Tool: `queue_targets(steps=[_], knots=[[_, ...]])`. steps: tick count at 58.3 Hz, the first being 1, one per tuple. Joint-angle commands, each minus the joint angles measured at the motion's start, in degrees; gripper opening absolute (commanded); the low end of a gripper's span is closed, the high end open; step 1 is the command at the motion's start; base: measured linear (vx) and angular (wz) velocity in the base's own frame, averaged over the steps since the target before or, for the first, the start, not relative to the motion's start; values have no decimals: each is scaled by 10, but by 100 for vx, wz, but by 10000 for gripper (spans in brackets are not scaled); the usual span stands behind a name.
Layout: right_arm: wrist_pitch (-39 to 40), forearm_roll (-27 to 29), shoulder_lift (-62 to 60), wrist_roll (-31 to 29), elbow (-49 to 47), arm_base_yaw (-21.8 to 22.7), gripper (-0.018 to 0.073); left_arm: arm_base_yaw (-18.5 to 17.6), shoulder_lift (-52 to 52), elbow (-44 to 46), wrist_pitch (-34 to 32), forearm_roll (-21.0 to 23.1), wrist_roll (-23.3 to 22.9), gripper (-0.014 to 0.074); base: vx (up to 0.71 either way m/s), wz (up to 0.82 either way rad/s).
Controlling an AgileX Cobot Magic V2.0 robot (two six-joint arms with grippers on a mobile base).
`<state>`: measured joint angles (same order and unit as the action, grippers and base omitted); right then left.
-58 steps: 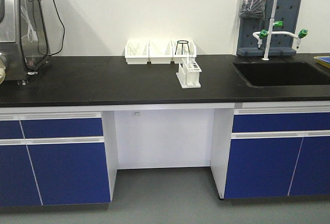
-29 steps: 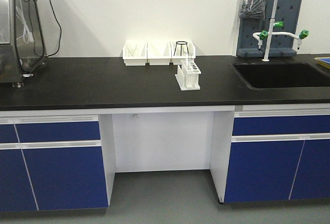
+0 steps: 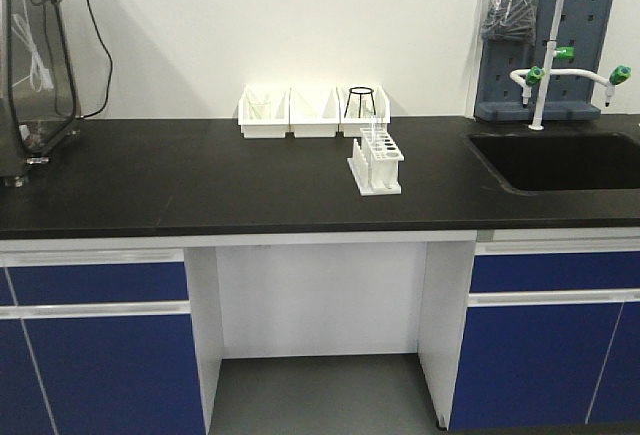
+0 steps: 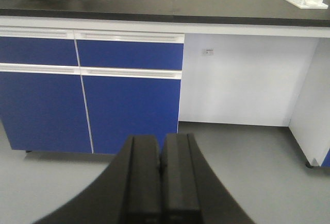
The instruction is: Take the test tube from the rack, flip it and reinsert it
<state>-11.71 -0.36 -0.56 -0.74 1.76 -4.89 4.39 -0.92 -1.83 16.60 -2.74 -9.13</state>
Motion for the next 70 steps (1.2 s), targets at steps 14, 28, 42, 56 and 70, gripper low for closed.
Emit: queue_targets(steps=[14,28,42,56,70], knots=[[48,-3,-4,-3,0,3,-8,-4,-6,0,-50,2,0,-6,35,-7],[48,-3,-4,-3,0,3,-8,-4,-6,0,-50,2,0,-6,39,-2],[46,-3,-4,-3,0,3,-8,-4,-6,0,-50,2,0,-6,43,5],[46,-3,-4,-3,0,3,-8,-4,-6,0,-50,2,0,-6,48,5],[46,-3,-4,-3,0,3,-8,-4,-6,0,-50,2,0,-6,47,3]])
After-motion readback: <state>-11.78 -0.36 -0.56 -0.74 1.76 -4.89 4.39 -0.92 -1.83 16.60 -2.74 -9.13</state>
